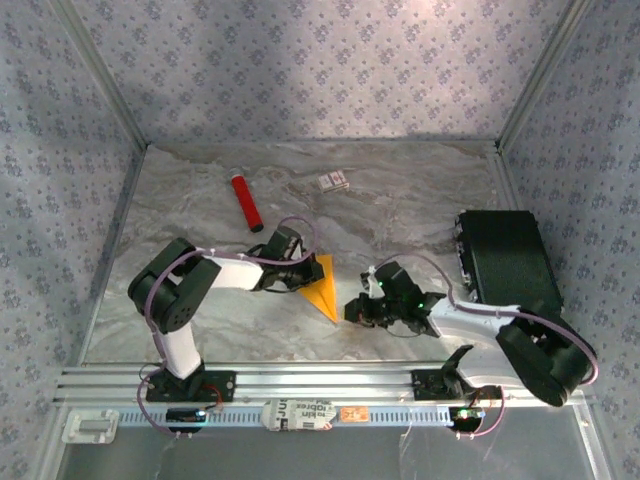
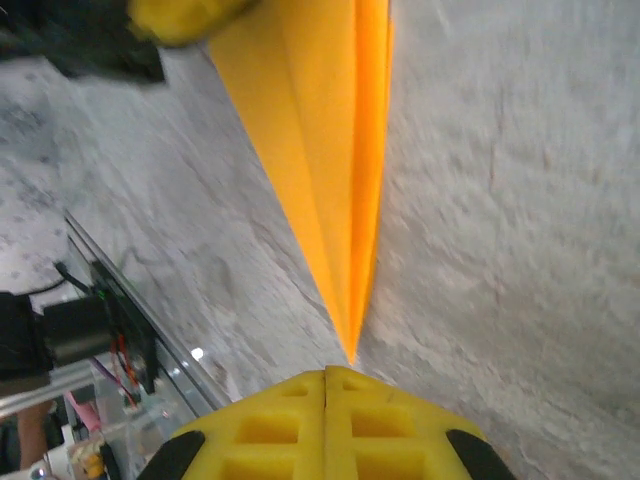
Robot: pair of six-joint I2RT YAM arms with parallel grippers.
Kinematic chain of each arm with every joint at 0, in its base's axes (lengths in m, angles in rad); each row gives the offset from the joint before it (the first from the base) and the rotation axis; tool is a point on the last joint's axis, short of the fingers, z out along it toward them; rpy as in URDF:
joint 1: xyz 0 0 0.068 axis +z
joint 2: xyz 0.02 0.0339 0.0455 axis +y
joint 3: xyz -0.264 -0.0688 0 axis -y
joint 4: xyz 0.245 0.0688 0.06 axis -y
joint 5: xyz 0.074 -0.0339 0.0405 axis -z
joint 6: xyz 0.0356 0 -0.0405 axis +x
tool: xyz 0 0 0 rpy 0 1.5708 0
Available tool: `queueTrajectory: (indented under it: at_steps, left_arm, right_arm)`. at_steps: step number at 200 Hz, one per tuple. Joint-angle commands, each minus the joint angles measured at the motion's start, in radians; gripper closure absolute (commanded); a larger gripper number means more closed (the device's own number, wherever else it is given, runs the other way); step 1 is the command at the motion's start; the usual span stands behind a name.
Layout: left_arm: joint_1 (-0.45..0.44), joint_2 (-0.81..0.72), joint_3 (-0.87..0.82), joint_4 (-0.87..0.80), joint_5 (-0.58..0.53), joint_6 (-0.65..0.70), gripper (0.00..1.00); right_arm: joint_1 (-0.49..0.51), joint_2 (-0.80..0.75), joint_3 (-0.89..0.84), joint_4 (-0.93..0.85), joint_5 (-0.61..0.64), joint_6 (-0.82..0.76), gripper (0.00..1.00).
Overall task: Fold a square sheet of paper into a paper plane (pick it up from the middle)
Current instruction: Fourth fold the wing at the center of the table.
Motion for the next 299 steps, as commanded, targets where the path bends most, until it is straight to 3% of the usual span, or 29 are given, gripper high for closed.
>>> queueTrajectory:
  at_steps: [1,82,148,205,299]
  left_arm:
    - [-0.002,-0.013,-0.063,-0.041,-0.121,-0.041,0.96]
    - [-0.005,-0.029,-0.092,0.007,-0.121,-0.069,0.96]
    - [-0.003,-0.029,-0.086,0.009,-0.096,-0.048,0.96]
    - [0.012,-0.037,-0.094,0.002,-0.095,-0.042,0.96]
    - [0.033,-0.037,-0.104,-0.003,-0.095,-0.038,0.96]
  right_arm:
    - [-0.035,-0.003,0.075,-0.056,0.019,-0.042,0.94]
    - [-0.015,0.331,0.251,0.175,-0.048,0.028,0.94]
    - [-0.001,0.481,0.29,0.18,-0.098,-0.007,0.95]
    - [0.018,0.508,0.16,0.264,-0.093,0.024,0.95]
    - [0.061,0.385,0.071,0.223,-0.07,0.011,0.95]
